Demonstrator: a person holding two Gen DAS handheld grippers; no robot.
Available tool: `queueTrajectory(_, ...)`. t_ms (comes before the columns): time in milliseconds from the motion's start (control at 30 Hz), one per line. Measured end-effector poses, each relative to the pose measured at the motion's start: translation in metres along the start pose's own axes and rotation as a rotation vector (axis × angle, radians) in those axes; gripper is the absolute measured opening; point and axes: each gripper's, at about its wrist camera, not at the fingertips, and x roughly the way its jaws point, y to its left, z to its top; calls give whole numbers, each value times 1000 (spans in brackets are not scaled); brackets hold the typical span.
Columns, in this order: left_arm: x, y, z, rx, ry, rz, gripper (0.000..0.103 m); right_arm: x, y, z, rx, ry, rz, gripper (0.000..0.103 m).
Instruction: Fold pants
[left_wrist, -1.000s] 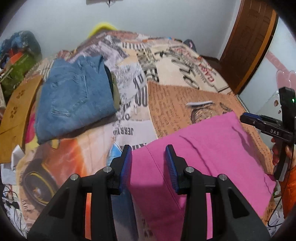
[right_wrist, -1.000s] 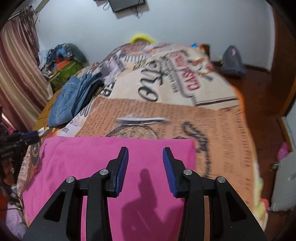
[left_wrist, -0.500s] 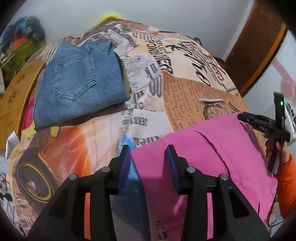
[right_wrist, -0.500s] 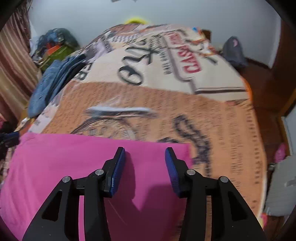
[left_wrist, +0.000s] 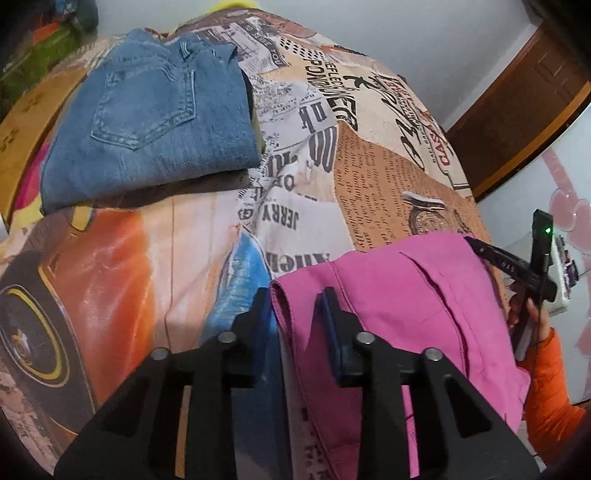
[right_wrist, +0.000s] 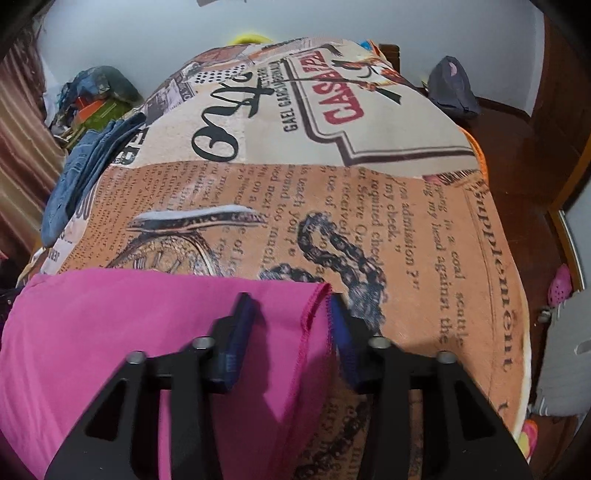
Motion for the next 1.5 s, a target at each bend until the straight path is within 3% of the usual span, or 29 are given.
queueTrajectory(33, -1, -1, 0, 7, -5, 11, 20, 0, 2, 0, -6, 1, 0, 7)
queueTrajectory(167, -9, -5, 0, 39, -39, 43, 11, -4, 8, 2, -40, -38, -24, 5)
queueTrajectory(433, -17, -15, 11, 127, -111, 168, 8, -15, 16, 19, -105, -150, -102, 3)
queueTrajectory(500, -9, -18, 11, 157, -94, 228, 8, -9, 17, 25, -102, -140, -108, 3)
queueTrajectory(633, -18, -21, 6, 167, -98, 220, 10, -6, 20, 28, -90, -100, -129, 6)
queueTrajectory(700, -32, -24, 2, 175, -121, 208, 17, -14, 20, 26, -75, -96, -124, 11)
queueTrajectory(767, -44, -26, -2, 175, -135, 197, 27, -26, 21, 22, -74, -106, -123, 26)
queueTrajectory(833, -59, -28, -7, 169, -156, 188, 33, -40, 24, 18, -80, -124, -131, 34)
queueTrajectory(967, -82, -32, -20, 140, -179, 157, 46, -75, 35, 8, -98, -169, -121, 34)
queueTrajectory(1100, -97, -32, -34, 92, -177, 94, 46, -112, 54, -7, -131, -222, -107, 37)
queueTrajectory(1333, -111, -36, -67, 78, -168, 88, 49, -153, 86, -38, -167, -292, -76, 43)
queueTrajectory(1500, -106, -41, -94, 82, -145, 92, 65, -150, 100, -64, -175, -285, -61, 47)
